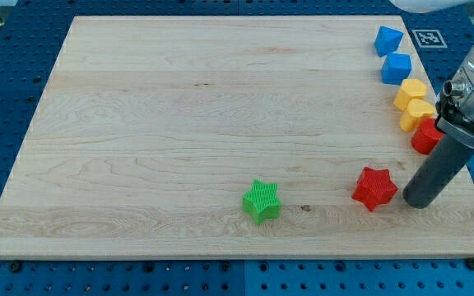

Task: Move red star closer to the green star

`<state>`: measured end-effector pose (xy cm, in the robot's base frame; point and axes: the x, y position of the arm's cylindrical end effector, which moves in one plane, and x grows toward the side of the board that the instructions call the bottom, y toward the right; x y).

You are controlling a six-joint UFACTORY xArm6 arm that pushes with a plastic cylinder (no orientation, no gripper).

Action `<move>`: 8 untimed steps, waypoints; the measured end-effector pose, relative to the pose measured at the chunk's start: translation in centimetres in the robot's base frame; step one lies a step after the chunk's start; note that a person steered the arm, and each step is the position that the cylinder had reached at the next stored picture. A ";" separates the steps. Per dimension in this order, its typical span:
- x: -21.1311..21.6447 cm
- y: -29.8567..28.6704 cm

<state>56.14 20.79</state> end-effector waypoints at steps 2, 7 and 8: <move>-1.7 -4.6; -1.3 -5.8; -1.5 -6.2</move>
<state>54.64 14.63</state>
